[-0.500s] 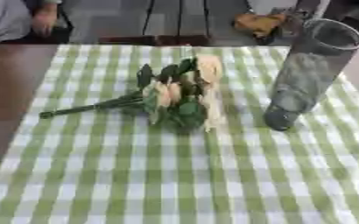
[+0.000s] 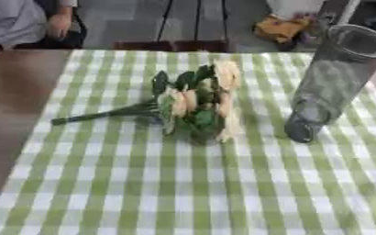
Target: Arrange flowers into the vase.
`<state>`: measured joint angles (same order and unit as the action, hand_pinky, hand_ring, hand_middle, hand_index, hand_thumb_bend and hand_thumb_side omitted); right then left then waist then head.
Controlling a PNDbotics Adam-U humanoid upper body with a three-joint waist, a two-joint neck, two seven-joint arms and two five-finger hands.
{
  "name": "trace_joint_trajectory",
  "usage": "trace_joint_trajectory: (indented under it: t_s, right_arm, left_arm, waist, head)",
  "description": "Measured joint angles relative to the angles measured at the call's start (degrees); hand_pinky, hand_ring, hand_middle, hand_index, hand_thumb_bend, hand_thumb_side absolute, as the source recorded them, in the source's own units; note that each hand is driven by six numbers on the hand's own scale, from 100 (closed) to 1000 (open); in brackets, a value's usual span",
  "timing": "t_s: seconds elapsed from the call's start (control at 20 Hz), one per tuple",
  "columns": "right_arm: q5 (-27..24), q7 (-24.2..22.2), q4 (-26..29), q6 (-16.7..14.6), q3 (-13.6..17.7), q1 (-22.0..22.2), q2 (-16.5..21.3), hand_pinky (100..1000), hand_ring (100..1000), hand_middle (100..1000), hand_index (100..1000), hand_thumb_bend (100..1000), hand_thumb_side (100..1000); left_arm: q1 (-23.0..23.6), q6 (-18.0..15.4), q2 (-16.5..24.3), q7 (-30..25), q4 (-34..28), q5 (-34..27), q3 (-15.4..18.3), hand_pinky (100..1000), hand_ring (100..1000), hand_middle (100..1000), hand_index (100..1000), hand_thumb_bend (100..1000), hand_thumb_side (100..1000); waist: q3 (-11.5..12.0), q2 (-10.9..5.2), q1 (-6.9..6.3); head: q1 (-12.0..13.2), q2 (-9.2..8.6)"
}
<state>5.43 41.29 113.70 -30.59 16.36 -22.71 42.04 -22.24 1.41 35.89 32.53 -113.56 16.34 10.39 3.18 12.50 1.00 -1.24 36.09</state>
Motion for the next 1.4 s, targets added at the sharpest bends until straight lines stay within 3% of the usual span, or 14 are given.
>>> trace_joint_trajectory:
  t_s: [0.2, 0.5, 0.9, 1.1, 1.4]
  right_arm:
    - [0.00, 0.01, 0.00, 0.01, -0.11, 0.03, 0.01, 712, 822, 853, 892, 100, 1000]
    - [0.00, 0.28, 0.00, 0.28, -0.13, 0.08, 0.03, 711, 820, 852, 891, 100, 1000]
    - [0.00, 0.52, 0.00, 0.52, -0.44, 0.02, 0.03, 710, 816, 850, 890, 100, 1000]
    - [-0.10, 0.50, 0.00, 0.50, -0.85, -0.29, 0.03, 710, 816, 850, 890, 100, 1000]
    - [-0.78, 0.22, 0.00, 0.22, -1.23, -0.49, 0.04, 711, 814, 850, 890, 100, 1000]
  left_arm:
    - [-0.07, 1.92, 0.77, -1.13, 0.00, 2.78, 0.00, 745, 912, 896, 957, 528, 851]
    - [-3.46, 10.05, 4.70, -10.10, -0.01, 10.78, -2.42, 730, 897, 871, 919, 546, 862]
    - [-11.23, 18.54, 8.54, -32.87, 0.37, 19.12, -10.23, 760, 926, 915, 996, 552, 874]
    - [-16.45, 19.77, 8.55, -44.86, 4.57, 23.01, -15.59, 800, 949, 936, 1000, 577, 854]
    - [-25.01, 20.26, 7.08, -59.46, 14.58, 26.45, -21.62, 783, 941, 926, 1000, 567, 779]
  waist:
    - [0.00, -0.11, 0.00]
    - [-0.38, -0.21, -0.06]
    - [-1.33, -0.49, -0.48]
    - [-1.97, -0.49, -0.60]
    - [-2.49, -0.51, -1.15]
  head:
    - [1.20, -0.03]
    - [1.36, -0.13]
    - [3.54, -1.53]
    - [4.82, -2.16]
    - [5.29, -2.40]
